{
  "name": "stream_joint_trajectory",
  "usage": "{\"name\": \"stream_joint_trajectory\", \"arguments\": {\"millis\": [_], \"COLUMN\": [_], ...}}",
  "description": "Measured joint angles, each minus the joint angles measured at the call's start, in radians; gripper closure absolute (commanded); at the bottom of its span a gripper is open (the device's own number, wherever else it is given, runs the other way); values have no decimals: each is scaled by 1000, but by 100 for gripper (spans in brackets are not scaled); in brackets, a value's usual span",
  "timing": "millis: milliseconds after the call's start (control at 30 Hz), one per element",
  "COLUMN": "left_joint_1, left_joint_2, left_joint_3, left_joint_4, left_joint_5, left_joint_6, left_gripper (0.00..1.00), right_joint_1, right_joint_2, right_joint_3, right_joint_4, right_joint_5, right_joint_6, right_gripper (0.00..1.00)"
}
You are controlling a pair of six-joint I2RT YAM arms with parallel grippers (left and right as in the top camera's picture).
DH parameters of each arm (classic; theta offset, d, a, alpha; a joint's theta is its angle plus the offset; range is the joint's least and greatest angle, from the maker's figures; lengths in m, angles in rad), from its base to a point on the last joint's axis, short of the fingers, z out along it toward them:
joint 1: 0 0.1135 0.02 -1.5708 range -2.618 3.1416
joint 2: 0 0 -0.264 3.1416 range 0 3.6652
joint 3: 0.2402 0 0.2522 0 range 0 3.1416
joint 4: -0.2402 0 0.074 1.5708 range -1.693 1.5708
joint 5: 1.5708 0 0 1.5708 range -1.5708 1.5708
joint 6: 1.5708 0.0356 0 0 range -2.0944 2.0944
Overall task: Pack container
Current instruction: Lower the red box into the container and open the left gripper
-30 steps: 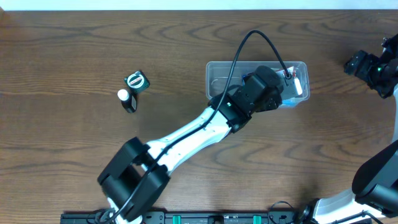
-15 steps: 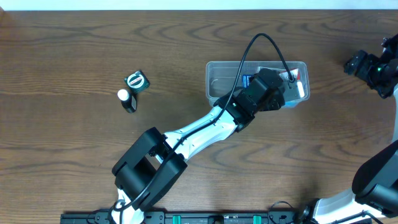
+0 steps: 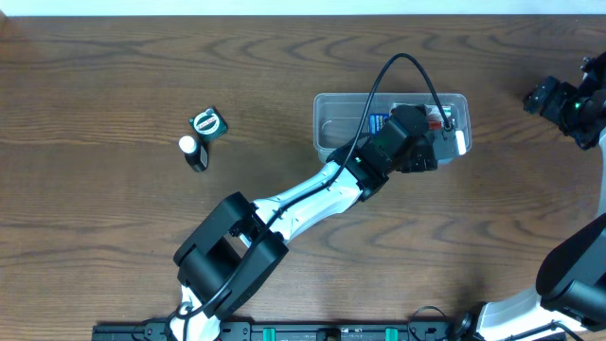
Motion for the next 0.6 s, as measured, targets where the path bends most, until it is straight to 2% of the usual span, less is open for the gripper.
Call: {"name": "stream_joint_trajectory", "arguments": {"millis": [300, 600], "left_joint_1": [0, 0], "left_joint_2": [0, 0], "left_joint_3": [0, 0], "left_joint_4": [0, 32], "left_joint_5": [0, -43], "left_joint_6": [-1, -43], "left_gripper": [7, 7], "right_joint_1": [0, 0], "right_joint_2": [0, 0], "right_joint_3": [0, 0], "right_joint_4": [0, 0], "right_joint_5": [0, 0], "right_joint_6": [0, 0], "right_gripper": [1, 1]}}
